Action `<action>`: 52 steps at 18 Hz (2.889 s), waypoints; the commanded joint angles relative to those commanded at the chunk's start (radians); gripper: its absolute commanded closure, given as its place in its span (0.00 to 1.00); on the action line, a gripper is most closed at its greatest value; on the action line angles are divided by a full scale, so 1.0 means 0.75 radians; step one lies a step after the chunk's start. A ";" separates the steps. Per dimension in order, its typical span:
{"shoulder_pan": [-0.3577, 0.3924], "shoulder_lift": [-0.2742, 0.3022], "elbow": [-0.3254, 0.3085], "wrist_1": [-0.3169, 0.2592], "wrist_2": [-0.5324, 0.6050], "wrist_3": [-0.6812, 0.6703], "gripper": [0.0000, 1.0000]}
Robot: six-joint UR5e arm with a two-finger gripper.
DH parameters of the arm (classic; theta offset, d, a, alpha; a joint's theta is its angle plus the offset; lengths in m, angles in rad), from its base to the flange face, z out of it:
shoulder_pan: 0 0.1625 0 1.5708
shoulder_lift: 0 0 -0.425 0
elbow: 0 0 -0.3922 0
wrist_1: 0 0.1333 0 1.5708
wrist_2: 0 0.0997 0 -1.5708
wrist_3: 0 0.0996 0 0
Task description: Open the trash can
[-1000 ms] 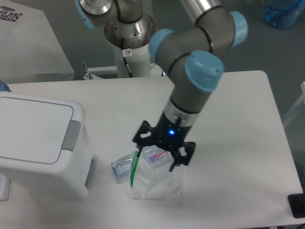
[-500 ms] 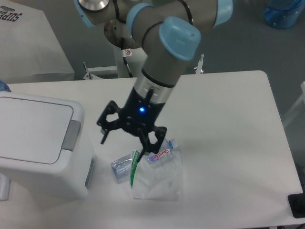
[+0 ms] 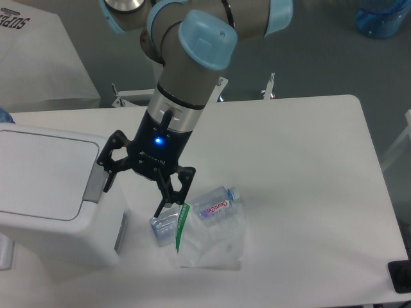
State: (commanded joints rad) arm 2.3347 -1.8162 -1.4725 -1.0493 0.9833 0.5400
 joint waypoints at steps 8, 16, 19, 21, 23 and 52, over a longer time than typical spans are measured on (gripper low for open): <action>-0.008 0.004 -0.029 0.000 0.004 0.002 0.00; -0.008 0.004 -0.039 0.006 0.004 0.002 0.00; -0.008 0.002 -0.039 0.006 0.004 0.002 0.00; -0.008 0.000 -0.039 0.006 0.004 0.002 0.00; -0.008 0.000 -0.039 0.006 0.004 0.002 0.00; 0.225 -0.356 0.108 0.282 0.517 0.300 0.00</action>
State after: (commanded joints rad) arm 2.5035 -2.0830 -1.3914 -0.8376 1.3711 0.7650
